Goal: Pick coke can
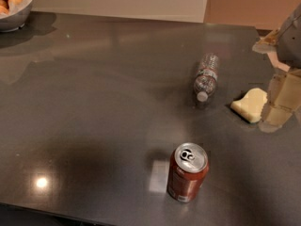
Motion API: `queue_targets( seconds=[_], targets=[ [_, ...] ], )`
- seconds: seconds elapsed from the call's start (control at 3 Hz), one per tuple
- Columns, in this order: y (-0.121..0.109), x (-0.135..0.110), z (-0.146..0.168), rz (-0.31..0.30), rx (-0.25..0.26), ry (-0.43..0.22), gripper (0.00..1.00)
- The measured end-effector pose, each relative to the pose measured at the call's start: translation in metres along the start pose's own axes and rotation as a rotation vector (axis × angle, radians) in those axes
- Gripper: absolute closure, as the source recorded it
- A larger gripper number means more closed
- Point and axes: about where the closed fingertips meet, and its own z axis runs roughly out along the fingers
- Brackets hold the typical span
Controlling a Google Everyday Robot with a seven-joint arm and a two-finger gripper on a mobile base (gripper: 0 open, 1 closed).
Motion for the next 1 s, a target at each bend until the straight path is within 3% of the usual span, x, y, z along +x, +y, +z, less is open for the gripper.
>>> queue_targets(
  seconds=[0.33, 1.0],
  targets=[
    [0.027, -0.01, 0.008, -0.066, -0.092, -0.077, 0.0],
    [0.085, -0.031, 0.029, -0.189, -0.203, -0.199, 0.0]
  ],
)
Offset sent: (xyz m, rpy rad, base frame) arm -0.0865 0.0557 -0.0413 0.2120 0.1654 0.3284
